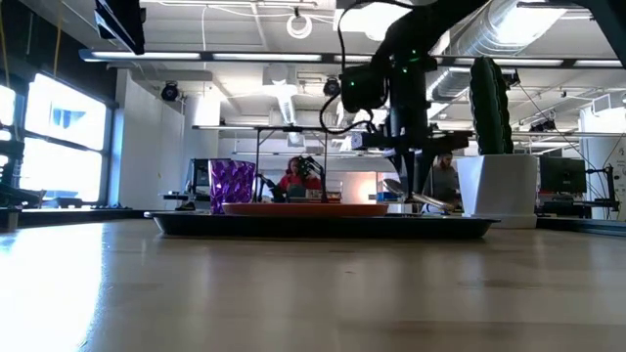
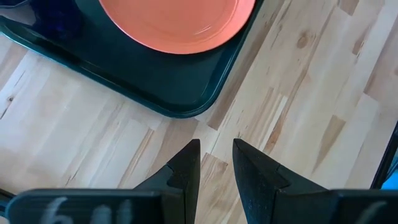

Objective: Pick and place plate/cup/fork/spoon on tray
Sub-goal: Put the orange spoon on the right side of the orange plate

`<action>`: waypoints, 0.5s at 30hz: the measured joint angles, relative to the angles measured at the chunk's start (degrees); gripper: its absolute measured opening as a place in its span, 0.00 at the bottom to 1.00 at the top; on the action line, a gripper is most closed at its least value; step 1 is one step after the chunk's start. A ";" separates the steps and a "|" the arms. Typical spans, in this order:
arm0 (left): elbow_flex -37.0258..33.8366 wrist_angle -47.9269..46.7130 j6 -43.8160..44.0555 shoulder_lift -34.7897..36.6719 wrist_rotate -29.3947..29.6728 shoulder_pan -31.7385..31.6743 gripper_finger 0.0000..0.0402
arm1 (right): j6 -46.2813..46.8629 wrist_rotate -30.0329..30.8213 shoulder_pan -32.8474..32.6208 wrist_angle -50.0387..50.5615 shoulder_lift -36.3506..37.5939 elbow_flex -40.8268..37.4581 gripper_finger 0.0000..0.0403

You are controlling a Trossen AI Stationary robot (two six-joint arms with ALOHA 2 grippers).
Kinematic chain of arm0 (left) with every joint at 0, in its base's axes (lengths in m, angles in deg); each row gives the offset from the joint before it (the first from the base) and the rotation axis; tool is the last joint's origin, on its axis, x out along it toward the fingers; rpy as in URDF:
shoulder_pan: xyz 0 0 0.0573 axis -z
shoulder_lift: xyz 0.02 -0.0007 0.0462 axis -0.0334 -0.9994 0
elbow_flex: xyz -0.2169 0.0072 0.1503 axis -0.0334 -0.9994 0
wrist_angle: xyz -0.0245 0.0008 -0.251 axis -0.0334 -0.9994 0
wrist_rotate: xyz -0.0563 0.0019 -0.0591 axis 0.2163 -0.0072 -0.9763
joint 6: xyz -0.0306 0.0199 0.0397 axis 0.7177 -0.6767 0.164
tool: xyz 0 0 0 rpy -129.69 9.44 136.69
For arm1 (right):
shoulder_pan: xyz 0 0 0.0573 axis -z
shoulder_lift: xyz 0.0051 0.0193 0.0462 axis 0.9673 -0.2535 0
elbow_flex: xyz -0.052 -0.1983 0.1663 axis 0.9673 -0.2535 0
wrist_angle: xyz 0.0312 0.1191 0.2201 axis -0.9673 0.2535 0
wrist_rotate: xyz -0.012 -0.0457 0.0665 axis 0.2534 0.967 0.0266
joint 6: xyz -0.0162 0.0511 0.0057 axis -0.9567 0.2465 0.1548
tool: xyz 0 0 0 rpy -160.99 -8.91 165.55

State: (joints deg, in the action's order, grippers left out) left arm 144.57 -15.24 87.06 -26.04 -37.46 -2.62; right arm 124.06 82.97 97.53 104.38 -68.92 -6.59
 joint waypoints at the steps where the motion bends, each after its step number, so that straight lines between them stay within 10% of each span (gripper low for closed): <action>1: 0.00 0.00 0.22 0.00 0.12 0.00 0.21 | 0.91 -0.64 0.24 -1.03 0.00 -0.55 0.05; 15: 0.00 0.00 1.42 -0.01 1.53 -0.01 0.21 | 4.49 -5.99 4.67 -6.49 -0.04 -2.82 0.05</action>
State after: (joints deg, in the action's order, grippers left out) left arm 144.57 -15.24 88.48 -26.05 -35.94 -2.64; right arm 128.55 76.98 102.21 97.88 -68.97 -9.41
